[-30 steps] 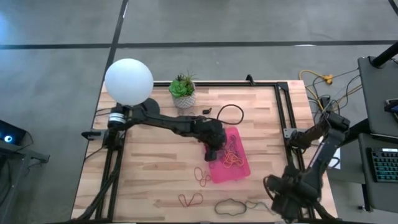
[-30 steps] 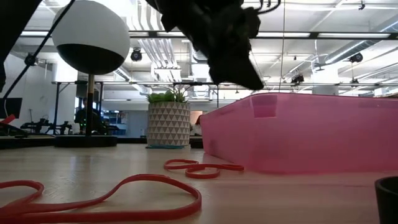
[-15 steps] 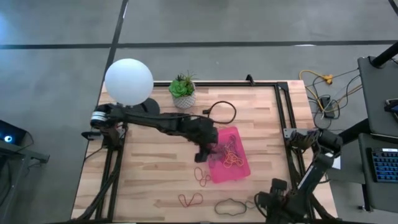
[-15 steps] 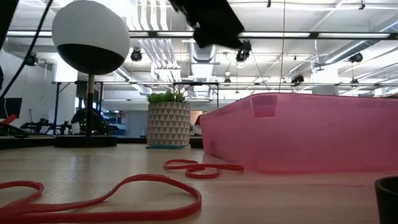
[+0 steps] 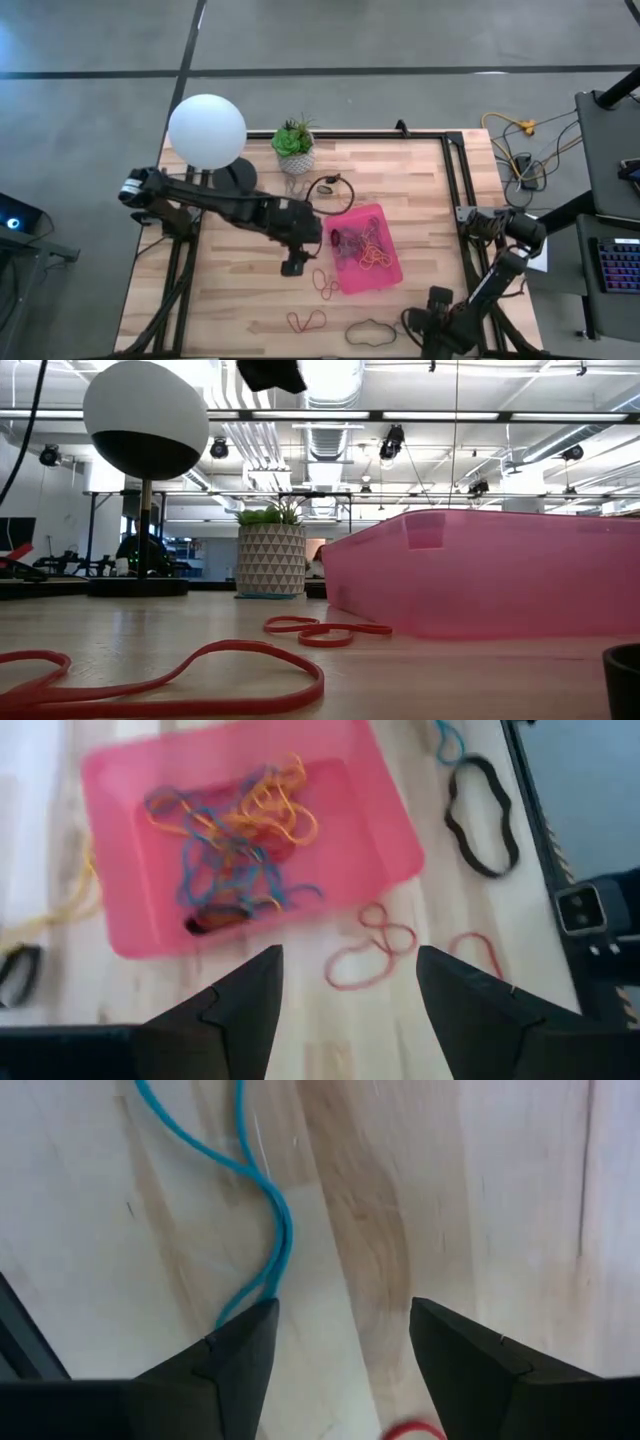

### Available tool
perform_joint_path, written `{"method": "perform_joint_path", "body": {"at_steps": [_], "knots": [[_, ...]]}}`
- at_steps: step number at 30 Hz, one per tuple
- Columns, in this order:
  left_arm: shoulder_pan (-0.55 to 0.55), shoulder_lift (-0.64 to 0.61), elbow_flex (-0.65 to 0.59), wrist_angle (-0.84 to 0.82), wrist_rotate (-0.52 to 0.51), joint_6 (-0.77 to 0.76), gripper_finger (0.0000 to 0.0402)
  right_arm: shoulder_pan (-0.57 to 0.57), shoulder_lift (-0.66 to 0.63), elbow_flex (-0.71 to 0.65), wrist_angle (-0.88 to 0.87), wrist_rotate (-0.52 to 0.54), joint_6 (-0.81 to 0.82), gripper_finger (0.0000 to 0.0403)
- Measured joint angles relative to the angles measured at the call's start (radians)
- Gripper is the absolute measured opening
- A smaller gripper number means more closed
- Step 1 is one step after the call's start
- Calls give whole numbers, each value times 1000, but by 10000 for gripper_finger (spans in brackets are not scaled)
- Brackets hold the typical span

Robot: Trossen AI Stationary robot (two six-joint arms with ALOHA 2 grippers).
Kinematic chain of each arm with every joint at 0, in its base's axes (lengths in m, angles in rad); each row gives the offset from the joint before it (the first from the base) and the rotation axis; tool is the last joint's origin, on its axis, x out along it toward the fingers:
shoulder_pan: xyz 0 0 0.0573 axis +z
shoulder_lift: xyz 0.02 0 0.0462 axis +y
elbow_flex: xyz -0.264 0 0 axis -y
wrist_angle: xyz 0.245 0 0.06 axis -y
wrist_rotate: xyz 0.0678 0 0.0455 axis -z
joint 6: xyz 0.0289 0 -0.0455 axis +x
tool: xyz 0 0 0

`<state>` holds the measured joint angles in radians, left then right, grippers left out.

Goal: Pick and place rubber bands into bin
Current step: Put the bottom blue rubber band into the red bin

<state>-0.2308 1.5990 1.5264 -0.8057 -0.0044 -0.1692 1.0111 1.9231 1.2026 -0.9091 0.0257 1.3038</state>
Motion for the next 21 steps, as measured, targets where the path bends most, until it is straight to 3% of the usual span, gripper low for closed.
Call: {"method": "perform_joint_path", "body": {"at_steps": [9,12,16,21], "knots": [[-88,-10,-112,-76,-104,-145,215,-33,-11,-42,120,7,129,219],[-108,-30,-177,-80,-118,-213,215,-46,-10,-57,132,82,196,204],[-137,-54,-250,-83,-119,-290,215,-61,-11,-83,139,132,267,157],[-170,-89,-308,-77,-126,-344,215,-96,-18,-80,139,116,253,58]]}}
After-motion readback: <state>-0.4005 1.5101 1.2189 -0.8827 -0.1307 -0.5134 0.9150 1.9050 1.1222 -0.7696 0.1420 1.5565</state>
